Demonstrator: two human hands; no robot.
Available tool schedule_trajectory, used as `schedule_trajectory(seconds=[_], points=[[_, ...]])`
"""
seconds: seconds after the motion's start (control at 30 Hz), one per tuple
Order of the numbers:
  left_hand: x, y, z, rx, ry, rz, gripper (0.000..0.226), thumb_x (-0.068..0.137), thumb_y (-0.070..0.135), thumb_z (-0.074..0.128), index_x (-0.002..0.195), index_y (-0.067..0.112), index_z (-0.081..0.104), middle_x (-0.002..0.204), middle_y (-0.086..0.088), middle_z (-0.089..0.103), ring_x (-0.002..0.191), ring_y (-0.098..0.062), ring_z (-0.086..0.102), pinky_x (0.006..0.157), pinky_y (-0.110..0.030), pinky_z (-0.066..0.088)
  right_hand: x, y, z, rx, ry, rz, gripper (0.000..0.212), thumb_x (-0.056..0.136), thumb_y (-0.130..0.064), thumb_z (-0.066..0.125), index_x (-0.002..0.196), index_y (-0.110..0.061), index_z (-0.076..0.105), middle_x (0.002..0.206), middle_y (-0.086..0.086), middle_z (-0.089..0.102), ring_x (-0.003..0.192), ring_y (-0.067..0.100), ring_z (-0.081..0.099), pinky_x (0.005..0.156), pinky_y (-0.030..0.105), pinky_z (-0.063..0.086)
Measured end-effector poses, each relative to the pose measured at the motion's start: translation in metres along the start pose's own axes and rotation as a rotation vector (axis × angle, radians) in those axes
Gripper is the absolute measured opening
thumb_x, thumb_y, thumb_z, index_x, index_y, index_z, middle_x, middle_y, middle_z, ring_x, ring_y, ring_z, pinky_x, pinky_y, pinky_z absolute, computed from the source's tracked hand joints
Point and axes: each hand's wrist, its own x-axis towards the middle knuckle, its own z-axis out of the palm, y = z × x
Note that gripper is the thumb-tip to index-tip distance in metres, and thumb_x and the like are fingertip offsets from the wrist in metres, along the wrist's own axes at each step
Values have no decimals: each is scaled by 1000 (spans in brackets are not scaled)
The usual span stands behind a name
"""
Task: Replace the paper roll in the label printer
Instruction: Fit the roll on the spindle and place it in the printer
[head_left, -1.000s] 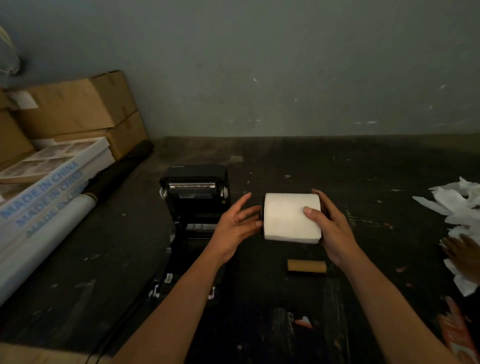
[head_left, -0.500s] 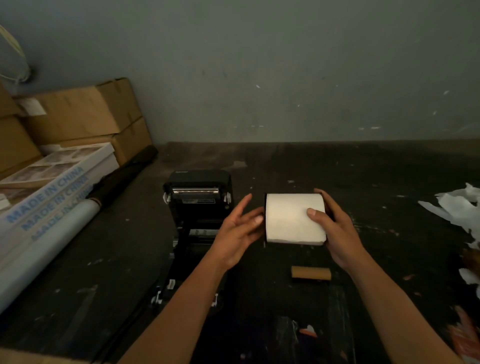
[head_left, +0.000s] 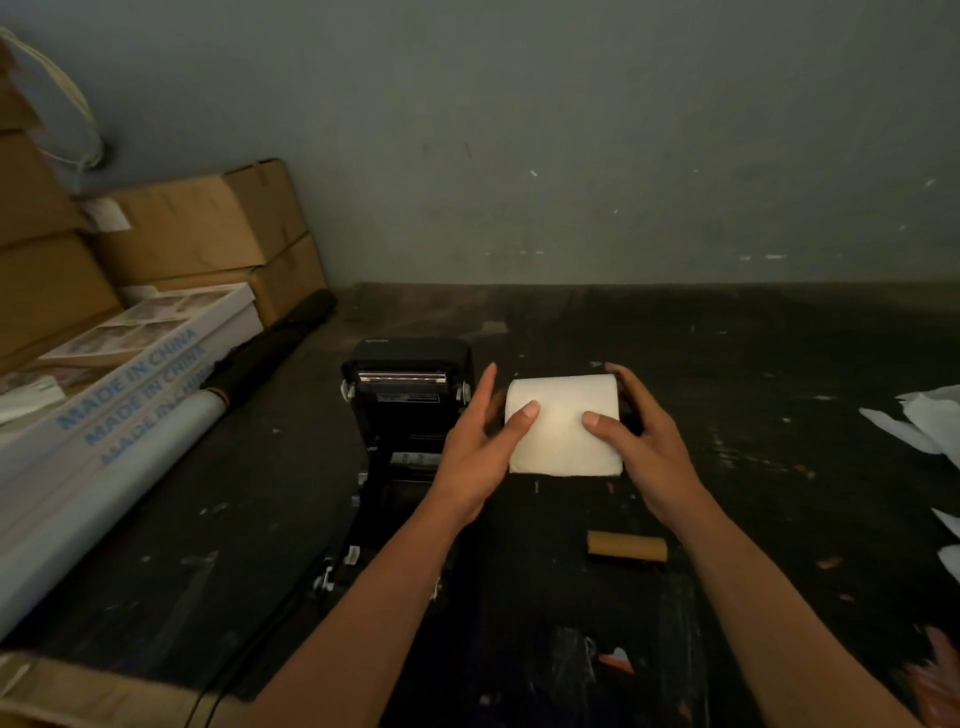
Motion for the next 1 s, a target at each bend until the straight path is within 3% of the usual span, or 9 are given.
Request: schedule_trajectory(seconds=[0.13,0.23,0.3,0.5,0.67,0.77,0.87,0.93,1.0], points=[[-10,-5,-18,68,85,-21,66,87,38,64,139,51,25,120,25,48,109,1,51,82,-19,47,-2,7,25,-19,-73,-2,69,74,-38,73,133,-48,38,139,-5,42,117,12,49,79,29,55],[-28,-13,-40,41,191,-89,71,87,37,64,145,41,24,130,11,46,114,-7,51,93,-32,48,-3,15,52,-143,-141,-21,77,73,-44,72,138,-42,31,144,-5,36,125,10,40,90,24,47],[-42,-18,-59,12,260,-104,72,87,34,65,146,39,24,129,11,48,111,-8,54,89,-32,51,-5,18,73,-220,-221,-3,93,68,-57,69,144,-35,21,149,-3,31,131,12,34,103,36,39],[-61,-36,-115,-88,380,-108,74,86,26,67,146,35,26,116,13,61,101,-9,65,84,-33,56,-4,17,133,-319,-393,63,114,55,-83,55,147,-37,4,154,-4,23,136,14,28,109,39,30],[-48,-50,-157,-169,319,-161,81,84,24,70,148,32,22,129,2,55,107,-17,62,90,-43,53,4,29,166,-312,-371,169,119,49,-84,60,146,-38,6,153,-4,24,131,15,33,108,42,33],[-31,-58,-181,-212,224,-201,83,82,24,71,148,33,21,127,2,53,110,-20,60,92,-47,52,11,34,178,-143,-347,295,117,48,-80,67,145,-42,12,153,-6,23,131,14,32,109,43,31],[-15,-66,-198,-247,138,-225,86,78,27,73,148,32,22,133,0,52,112,-20,58,93,-48,51,16,37,187,3,-257,347,120,46,-72,74,146,-33,22,151,-2,29,132,18,35,110,45,30],[-10,-72,-204,-268,79,-229,83,72,33,76,143,39,33,130,2,58,110,-18,61,88,-44,54,15,37,193,7,-199,342,122,45,-70,75,146,-28,24,150,1,33,130,19,38,109,46,31],[-6,-80,-206,-247,22,-202,55,71,36,76,116,59,54,115,12,67,104,-12,65,78,-34,57,12,38,197,-9,-154,345,120,48,-70,74,147,-26,22,149,2,33,131,19,38,110,46,31]])
